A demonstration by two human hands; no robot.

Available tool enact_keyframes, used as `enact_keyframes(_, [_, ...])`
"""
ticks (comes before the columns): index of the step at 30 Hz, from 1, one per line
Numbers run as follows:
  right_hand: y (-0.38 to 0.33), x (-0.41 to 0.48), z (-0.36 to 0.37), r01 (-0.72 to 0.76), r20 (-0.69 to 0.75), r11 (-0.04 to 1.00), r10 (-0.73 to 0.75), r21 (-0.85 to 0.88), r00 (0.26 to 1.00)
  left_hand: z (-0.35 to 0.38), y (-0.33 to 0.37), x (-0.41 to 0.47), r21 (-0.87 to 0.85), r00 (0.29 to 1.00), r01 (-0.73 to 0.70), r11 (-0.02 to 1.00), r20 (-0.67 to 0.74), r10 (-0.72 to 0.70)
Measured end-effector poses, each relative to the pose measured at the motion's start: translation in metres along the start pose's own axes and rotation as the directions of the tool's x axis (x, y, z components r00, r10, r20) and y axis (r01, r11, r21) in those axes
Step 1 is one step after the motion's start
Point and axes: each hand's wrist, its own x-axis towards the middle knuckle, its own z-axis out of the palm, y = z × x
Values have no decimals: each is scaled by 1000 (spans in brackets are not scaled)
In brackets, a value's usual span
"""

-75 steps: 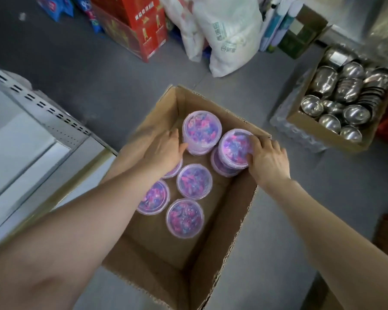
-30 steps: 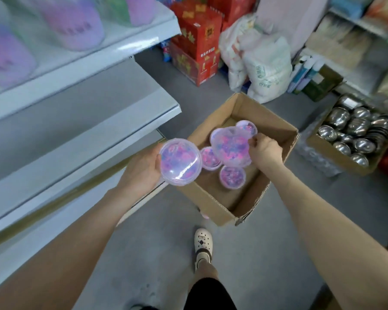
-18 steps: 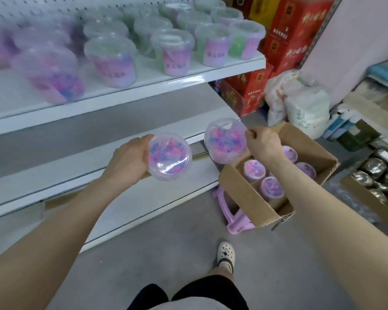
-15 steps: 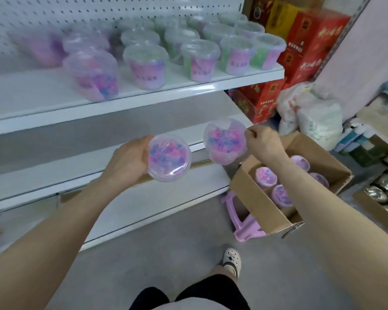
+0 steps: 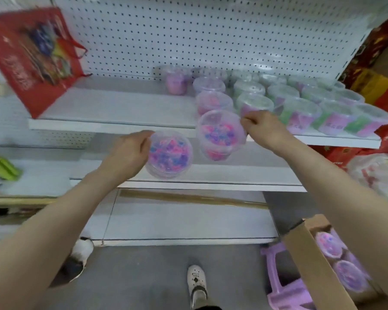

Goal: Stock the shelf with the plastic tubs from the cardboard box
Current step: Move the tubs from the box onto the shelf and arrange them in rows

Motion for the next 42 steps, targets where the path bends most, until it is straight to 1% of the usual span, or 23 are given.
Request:
enact_keyframes(2, [-24,24,4,59,-8,997,-59,48,998,-12,-13,6,28,999,15,999,-47,-14])
enact_keyframes(6, [-68,74,17,100,-46,959,-91,264,995,-31,-40,20,79,990,86,993,-122,-76])
enact_keyframes(9, [-95,117,29,89,-25,958,-86,272,996,-39,-58,33,95,977,154,983,-160,-138])
enact_keyframes(13, [-111,172,59,41,13,988,-43,147,999,-42,-74,52,87,965,200,976,-190,-181])
enact_keyframes(16, [-111,202,84,-23,-21,1000,22,-9,1000,-42,-82,66,58,955,235,970,-198,-220])
enact_keyframes(20, [-106,222,106,-79,-85,994,72,-76,994,-37,-88,81,5,956,239,971,-179,-234])
enact_keyframes(23, [-102,229,114,-73,-60,986,65,-153,996,-31,-91,92,-28,954,247,969,-168,-248])
enact_keyframes(25, [-101,229,115,-21,2,980,21,-196,1000,-27,-91,97,-46,951,261,964,-158,-265])
enact_keyframes(27, [-98,228,115,82,56,957,-69,-277,996,-23,-90,102,-73,945,286,956,-145,-293])
enact_keyframes(29, [-95,227,116,187,46,907,-183,-377,982,-19,-90,105,-102,939,306,947,-130,-318])
enact_keyframes(31, [-92,228,117,230,7,867,-253,-442,968,-16,-88,107,-140,934,325,935,-109,-341])
enact_keyframes(33, [-92,229,116,239,6,868,-263,-435,965,-13,-86,110,-177,928,346,921,-79,-364])
enact_keyframes(35, [-91,228,113,236,-8,897,-258,-373,966,-10,-82,114,-195,924,364,911,-50,-380])
enact_keyframes(37, [-83,221,104,220,-67,921,-254,-323,965,-6,-79,119,-203,918,382,901,-25,-395])
enact_keyframes(39, [-70,209,93,214,-96,920,-258,-327,961,-1,-74,127,-231,911,400,887,-10,-413])
enact_keyframes(40, [-62,203,87,213,-96,915,-260,-342,961,2,-71,130,-284,903,413,865,3,-430])
enact_keyframes(42, [-48,190,76,204,-104,903,-260,-377,960,10,-60,136,-451,877,448,772,53,-478])
